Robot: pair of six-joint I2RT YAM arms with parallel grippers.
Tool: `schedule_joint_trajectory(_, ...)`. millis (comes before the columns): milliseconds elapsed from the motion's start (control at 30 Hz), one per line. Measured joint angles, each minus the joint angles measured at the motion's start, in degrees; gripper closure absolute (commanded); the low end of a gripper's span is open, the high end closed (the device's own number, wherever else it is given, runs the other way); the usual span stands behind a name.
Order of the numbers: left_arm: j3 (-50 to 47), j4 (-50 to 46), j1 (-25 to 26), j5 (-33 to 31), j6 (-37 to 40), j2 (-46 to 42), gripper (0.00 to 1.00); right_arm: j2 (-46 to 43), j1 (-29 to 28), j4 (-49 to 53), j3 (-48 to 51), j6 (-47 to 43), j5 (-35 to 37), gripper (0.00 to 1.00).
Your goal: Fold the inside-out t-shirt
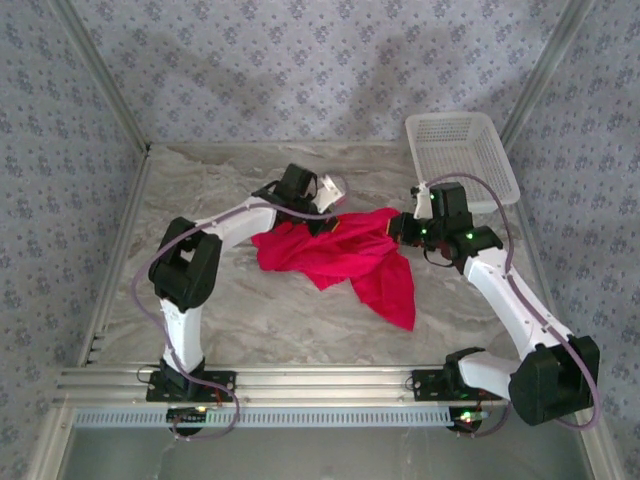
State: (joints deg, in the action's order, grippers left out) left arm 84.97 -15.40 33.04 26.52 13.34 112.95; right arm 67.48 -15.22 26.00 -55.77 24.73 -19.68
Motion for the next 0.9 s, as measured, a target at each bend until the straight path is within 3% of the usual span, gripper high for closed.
schedule_joint_trajectory(133, 5.46, -4.33, -4.2, -0.44, -5.55, -1.57, 1.0, 2.51, 0.15, 2.34, -4.92, -1.66, 4.35, 1.0)
schedule_joint_trajectory(267, 5.49, -7.23, -7.06, -3.06, -12.04, -8.46, 1.0, 6.12, 0.13, 4.22, -11.93, -3.5, 8.2, 1.0)
schedule_joint_trajectory(500, 1.92, -4.87, -6.73, -4.46, -26.53, -23.28, 1.0, 15.37, 0.15, 7.3, -23.02, -7.93, 16.17, 0.99)
schedule_joint_trajectory(533, 0.5, -3.8, -6.69, -3.8, -29.05, -24.04, 1.0, 17.27, 0.2, 7.61, -23.71, -8.35, 17.25, 0.93)
schedule_joint_trajectory(667, -5.42, -0.98, -6.69, -2.64, -37.44, -23.1, 1.0, 26.8, 0.48, 11.87, -28.63, -8.2, 20.22, 0.88)
schedule_joint_trajectory(733, -7.04, -0.96, -6.67, -2.23, -41.51, -21.42, 1.0, 31.19, 0.44, 13.29, -30.38, -6.54, 21.24, 0.79)
schedule_joint_trajectory(800, -7.15, -0.76, -6.71, -2.1, -44.41, -20.15, 1.0, 31.85, -0.24, 13.9, -29.05, -4.83, 21.31, 0.65)
schedule_joint_trajectory(900, -6.86, -0.37, -6.8, -2.1, -47.39, -19.93, 1.0, 28.79, -3.17, 13.57, -24.35, -1.95, 21.46, 0.59)
